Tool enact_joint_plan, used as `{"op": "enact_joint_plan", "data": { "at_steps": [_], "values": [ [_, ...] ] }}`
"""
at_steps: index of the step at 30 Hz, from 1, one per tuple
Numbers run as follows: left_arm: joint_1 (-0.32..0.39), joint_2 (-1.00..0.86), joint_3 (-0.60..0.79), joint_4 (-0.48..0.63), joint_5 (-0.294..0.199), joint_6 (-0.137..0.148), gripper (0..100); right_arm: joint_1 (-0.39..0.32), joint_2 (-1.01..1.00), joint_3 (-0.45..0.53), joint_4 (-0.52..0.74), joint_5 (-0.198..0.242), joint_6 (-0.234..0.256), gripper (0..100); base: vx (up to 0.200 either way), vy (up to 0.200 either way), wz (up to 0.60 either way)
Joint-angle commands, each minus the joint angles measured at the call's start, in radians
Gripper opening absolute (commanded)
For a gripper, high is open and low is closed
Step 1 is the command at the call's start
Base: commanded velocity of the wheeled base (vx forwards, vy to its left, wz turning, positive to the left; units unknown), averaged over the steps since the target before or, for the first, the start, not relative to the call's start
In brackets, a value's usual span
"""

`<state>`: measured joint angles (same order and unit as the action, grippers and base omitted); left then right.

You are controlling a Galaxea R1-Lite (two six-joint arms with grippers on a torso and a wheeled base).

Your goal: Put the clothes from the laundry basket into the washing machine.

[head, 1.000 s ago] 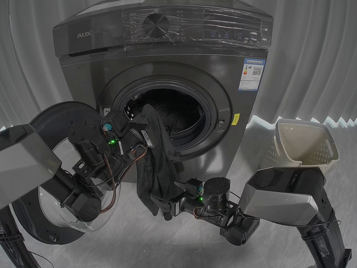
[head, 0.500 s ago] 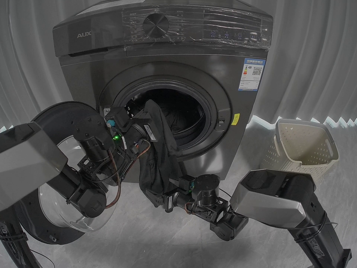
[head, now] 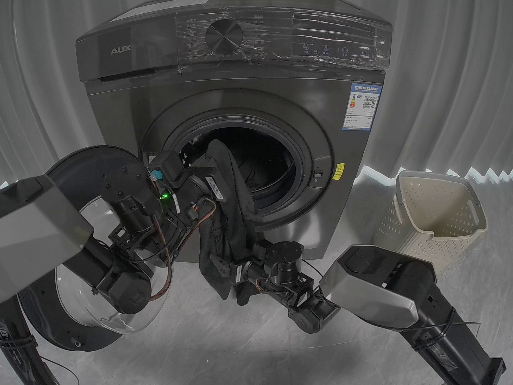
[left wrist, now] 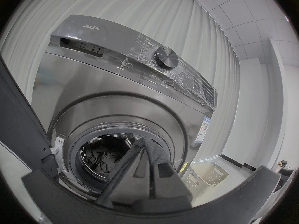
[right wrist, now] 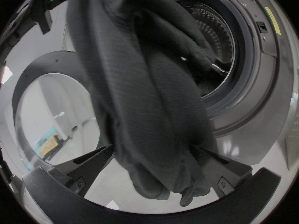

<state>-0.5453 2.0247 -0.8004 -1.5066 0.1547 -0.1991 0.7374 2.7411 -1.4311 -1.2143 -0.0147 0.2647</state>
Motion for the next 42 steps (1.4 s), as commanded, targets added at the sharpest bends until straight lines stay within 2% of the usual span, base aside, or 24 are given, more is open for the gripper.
{"op": "enact_joint_plan", "data": {
  "at_steps": [1, 3, 4, 8, 10, 12, 15, 16, 17, 19, 21, 22, 25, 28, 33, 36, 41, 42],
  "values": [
    [-0.001, -0.004, 0.02, -0.014, 0.0, -0.008, 0, -0.021, 0.063, -0.104, 0.044, -0.045, -0.002, 100, 0.0, 0.0, 0.0],
    [0.001, -0.004, 0.023, -0.017, 0.002, -0.016, 0, -0.021, 0.065, -0.109, 0.051, -0.062, -0.002, 100, 0.0, 0.0, 0.0],
    [0.001, -0.004, 0.024, -0.017, 0.002, -0.017, 0, -0.021, 0.065, -0.114, 0.051, -0.064, -0.002, 0, 0.0, 0.0, 0.0],
    [0.008, -0.001, 0.041, -0.029, 0.005, -0.017, 0, -0.026, 0.065, -0.118, 0.042, -0.068, -0.013, 0, 0.0, 0.0, 0.0],
    [0.019, 0.003, 0.058, -0.037, 0.005, -0.016, 0, -0.03, 0.063, -0.1, 0.027, -0.07, -0.024, 0, 0.0, 0.0, 0.0],
    [0.044, 0.0, 0.078, -0.037, 0.003, -0.014, 0, -0.03, 0.039, -0.042, -0.021, -0.079, -0.032, 0, 0.0, 0.0, 0.0],
    [0.076, -0.003, 0.098, -0.037, 0.002, -0.011, 0, -0.03, -0.067, 0.104, -0.08, -0.08, -0.045, 0, 0.0, 0.0, 0.0],
    [0.076, -0.003, 0.098, -0.037, 0.002, -0.011, 0, -0.03, -0.067, 0.104, -0.08, -0.08, -0.045, 0, 0.0, 0.0, 0.0],
    [0.097, -0.011, 0.112, -0.038, -0.001, -0.009, 0, -0.032, -0.147, 0.239, -0.119, -0.073, -0.048, 0, 0.0, 0.0, 0.0],
    [0.113, -0.034, 0.135, -0.038, -0.007, -0.008, 0, -0.038, -0.222, 0.357, -0.162, -0.06, -0.055, 0, 0.0, 0.0, 0.0],
    [0.116, -0.063, 0.158, -0.037, -0.009, -0.008, 0, -0.055, -0.302, 0.494, -0.231, -0.027, -0.067, 0, 0.0, 0.0, 0.0],
    [0.116, -0.067, 0.161, -0.038, -0.009, -0.008, 0, -0.056, -0.314, 0.509, -0.24, -0.021, -0.068, 0, 0.0, 0.0, 0.0],
    [0.113, -0.121, 0.205, -0.035, -0.017, -0.006, 0, -0.092, -0.435, 0.676, -0.335, 0.033, -0.081, 0, 0.0, 0.0, 0.0],
    [0.105, -0.141, 0.234, -0.032, -0.043, -0.005, 0, -0.107, -0.518, 0.77, -0.344, 0.058, -0.084, 0, 0.0, 0.0, 0.0],
    [0.1, -0.149, 0.274, -0.038, -0.055, 0.03, 0, -0.093, -0.666, 0.928, -0.346, 0.102, -0.084, 0, 0.0, 0.0, 0.0],
    [0.099, -0.153, 0.282, -0.038, -0.055, 0.032, 0, -0.07, -0.735, 0.974, -0.346, 0.111, -0.084, 0, 0.0, 0.0, 0.0],
    [0.091, -0.17, 0.282, -0.038, -0.058, 0.03, 0, -0.046, -0.804, 0.989, -0.347, 0.093, -0.081, 0, 0.0, 0.0, 0.0],
    [0.091, -0.173, 0.279, -0.038, -0.058, 0.03, 0, -0.036, -0.821, 0.983, -0.346, 0.084, -0.065, 0, 0.0, 0.0, 0.0]
  ]
}}
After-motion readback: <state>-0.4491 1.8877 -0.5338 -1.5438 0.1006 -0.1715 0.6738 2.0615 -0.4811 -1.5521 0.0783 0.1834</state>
